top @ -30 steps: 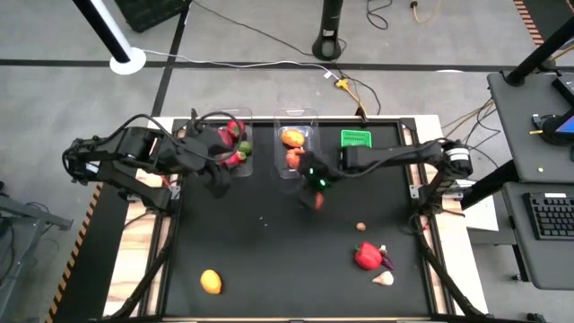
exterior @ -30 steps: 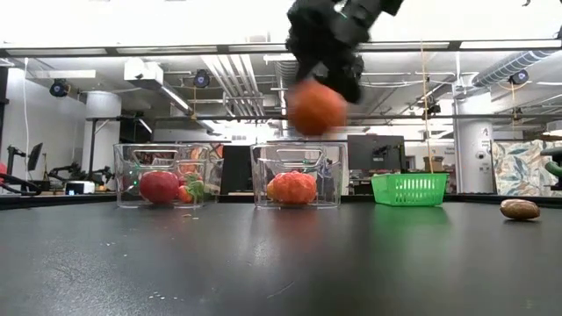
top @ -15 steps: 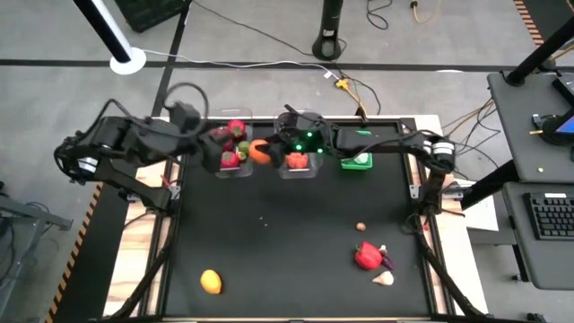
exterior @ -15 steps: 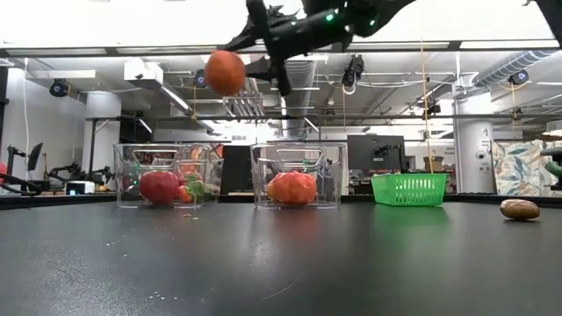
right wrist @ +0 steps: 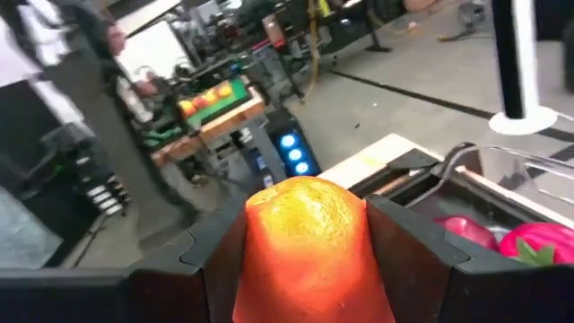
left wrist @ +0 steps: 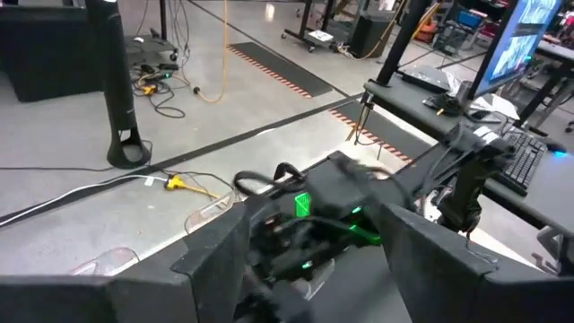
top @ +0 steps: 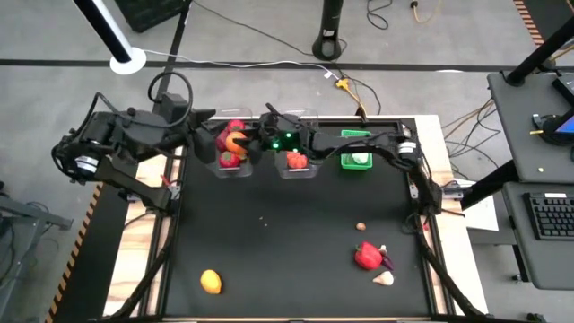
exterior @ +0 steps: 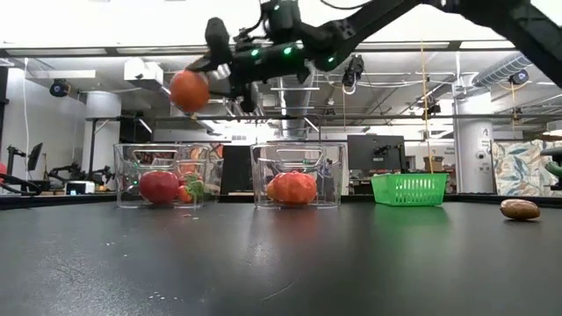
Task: Sort produce into baskets
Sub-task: Put the orange into the left transparent bin, then put the ginger into the green bin
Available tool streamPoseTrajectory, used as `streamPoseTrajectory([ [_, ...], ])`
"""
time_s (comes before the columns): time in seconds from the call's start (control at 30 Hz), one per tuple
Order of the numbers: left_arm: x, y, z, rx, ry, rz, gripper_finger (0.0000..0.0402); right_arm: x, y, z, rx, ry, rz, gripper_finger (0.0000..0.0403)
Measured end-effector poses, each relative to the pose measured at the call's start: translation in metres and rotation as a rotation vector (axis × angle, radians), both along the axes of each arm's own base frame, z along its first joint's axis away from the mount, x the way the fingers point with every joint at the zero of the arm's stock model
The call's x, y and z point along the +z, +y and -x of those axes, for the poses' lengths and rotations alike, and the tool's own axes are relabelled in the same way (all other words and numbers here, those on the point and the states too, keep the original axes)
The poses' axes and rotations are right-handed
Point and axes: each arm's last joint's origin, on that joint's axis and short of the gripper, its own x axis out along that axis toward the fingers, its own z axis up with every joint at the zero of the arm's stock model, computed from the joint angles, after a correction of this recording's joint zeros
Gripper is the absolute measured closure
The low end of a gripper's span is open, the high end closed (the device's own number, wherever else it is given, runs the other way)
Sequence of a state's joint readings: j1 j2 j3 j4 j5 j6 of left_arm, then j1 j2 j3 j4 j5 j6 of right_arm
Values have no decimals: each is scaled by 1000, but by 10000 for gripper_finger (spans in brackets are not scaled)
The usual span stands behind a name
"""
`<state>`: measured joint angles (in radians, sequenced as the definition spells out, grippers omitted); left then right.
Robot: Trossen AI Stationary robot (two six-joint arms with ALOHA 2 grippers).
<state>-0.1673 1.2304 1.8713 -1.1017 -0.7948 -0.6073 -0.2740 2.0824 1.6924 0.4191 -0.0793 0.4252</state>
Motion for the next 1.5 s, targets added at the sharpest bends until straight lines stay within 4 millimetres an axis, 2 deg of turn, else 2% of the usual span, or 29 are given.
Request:
streamPoseTrajectory([
  [0.13, -1, 0, 0, 1, 12, 2, 171, -16, -8, -15, -16, 51, -19, 202],
  [0.33, -3, 0, 0, 3, 27, 5, 171, -30, -13, -27, -27, 189, -16, 195],
  [0.53, -5, 0, -1, 4, 50, 1, 171, -37, -15, -36, -29, 272, -38, 170],
  [0.83, -8, 0, 0, 6, 76, 5, 170, -36, -17, -35, -34, 317, -55, 124],
  [0.97, -15, -1, 3, -31, 129, 70, 170, -20, -14, -29, -20, 313, -44, 108],
  [1.13, -28, -6, 4, -71, 242, 190, 170, 21, -9, -12, -3, 341, 27, 96],
  [1.23, -37, -11, 3, -85, 321, 233, 170, 44, -4, 7, 13, 421, 50, 95],
  [1.37, -46, -18, -3, -115, 417, 268, 170, 70, 5, 42, 43, 592, 54, 98],
  [1.5, -53, -23, -15, -131, 476, 260, 170, 86, 17, 82, 64, 792, -14, 101],
])
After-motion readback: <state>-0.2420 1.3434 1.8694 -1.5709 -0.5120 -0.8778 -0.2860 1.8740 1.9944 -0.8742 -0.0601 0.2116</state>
